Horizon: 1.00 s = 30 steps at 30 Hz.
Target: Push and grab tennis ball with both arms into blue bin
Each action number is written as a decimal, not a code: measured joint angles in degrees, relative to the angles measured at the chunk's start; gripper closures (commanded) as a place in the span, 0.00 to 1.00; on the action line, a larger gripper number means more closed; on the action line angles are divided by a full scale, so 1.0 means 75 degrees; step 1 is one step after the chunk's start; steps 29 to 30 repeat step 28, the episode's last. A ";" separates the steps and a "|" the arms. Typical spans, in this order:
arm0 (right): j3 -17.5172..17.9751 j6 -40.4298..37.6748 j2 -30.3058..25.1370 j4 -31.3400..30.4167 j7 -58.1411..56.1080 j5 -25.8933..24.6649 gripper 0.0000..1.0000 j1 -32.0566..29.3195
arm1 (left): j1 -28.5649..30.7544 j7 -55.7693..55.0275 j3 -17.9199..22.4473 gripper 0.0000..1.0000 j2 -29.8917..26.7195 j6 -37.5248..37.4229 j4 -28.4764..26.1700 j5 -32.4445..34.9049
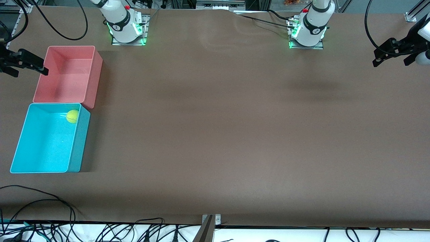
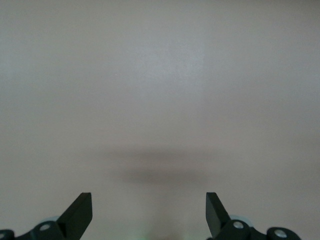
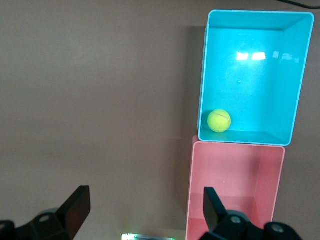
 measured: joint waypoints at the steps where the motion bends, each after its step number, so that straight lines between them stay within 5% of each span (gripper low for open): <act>1: 0.0000 0.0000 0.0008 0.0000 0.0045 0.0000 0.00 0.0001 | 0.0000 0.0000 0.0000 0.00 0.0002 0.0000 0.0000 0.0000; 30: 0.0000 0.0073 0.0058 0.0000 0.0262 -0.0129 0.00 0.0059 | 0.0000 0.0000 0.0000 0.00 0.0060 0.0000 0.0000 0.0000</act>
